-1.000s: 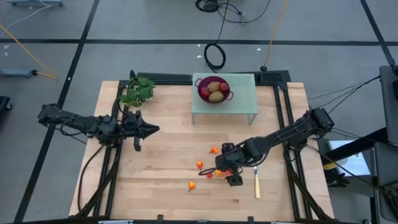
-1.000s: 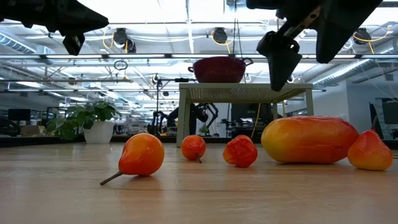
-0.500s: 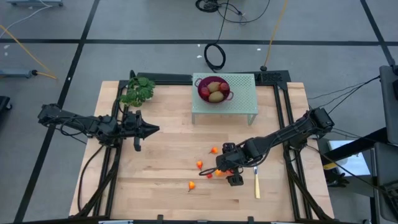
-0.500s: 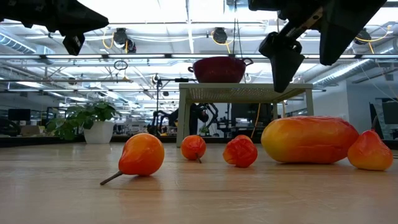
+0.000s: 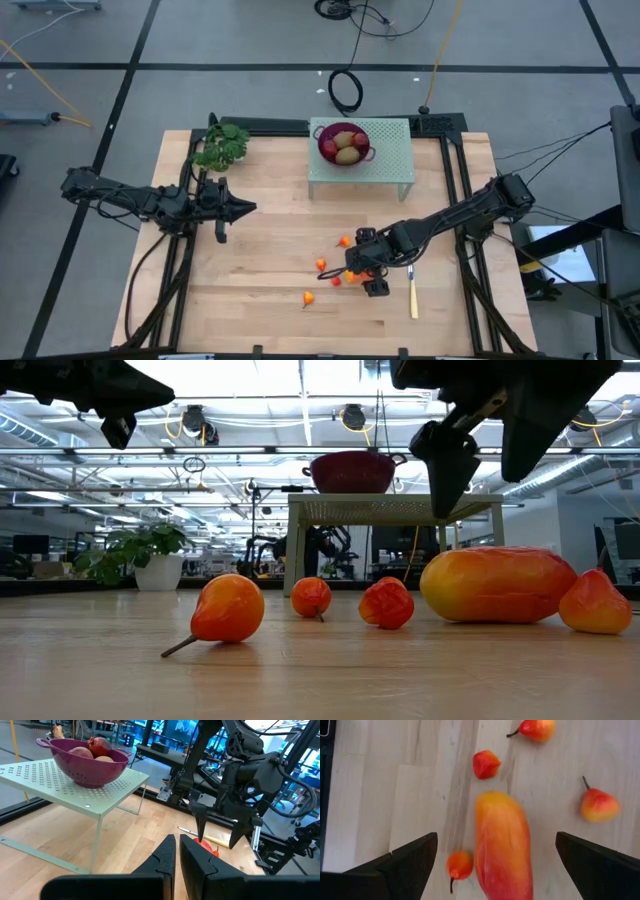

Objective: Pick & Place Fruit
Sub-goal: Put the mango into the strainer bowl on the shelf

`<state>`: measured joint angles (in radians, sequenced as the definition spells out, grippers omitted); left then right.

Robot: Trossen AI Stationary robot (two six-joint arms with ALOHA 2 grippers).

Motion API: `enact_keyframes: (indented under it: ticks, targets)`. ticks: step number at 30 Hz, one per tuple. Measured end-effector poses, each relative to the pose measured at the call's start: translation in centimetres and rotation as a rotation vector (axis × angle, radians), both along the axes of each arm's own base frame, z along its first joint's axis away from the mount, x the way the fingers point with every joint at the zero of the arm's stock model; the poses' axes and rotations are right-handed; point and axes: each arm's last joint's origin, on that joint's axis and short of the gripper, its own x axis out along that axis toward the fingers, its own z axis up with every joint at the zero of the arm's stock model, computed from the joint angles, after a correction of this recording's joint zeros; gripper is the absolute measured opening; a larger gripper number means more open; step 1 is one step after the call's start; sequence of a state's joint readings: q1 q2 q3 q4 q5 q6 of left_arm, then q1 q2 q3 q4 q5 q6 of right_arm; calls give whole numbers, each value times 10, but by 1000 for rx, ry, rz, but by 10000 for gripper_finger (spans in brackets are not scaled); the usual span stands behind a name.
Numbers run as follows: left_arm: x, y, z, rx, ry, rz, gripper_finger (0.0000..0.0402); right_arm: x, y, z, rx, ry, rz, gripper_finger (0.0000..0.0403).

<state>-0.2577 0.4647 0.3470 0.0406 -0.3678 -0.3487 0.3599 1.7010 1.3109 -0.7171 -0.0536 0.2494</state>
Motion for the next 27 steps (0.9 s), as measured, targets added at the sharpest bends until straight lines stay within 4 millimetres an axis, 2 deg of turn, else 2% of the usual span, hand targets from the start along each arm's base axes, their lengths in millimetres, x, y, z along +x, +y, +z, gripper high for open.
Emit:
enact_keyframes:
  ticks: [10, 21, 27]
  targets:
    - [0, 0, 0, 0, 0, 0, 24, 7, 3, -27, -39, 78, 28, 400]
    - [0, 0, -1, 4, 13, 0, 24, 7, 3, -29, -49, 85, 50, 400]
    - [0, 0, -1, 4, 14, 0, 24, 2, 1, -47, -63, 124, 50, 400]
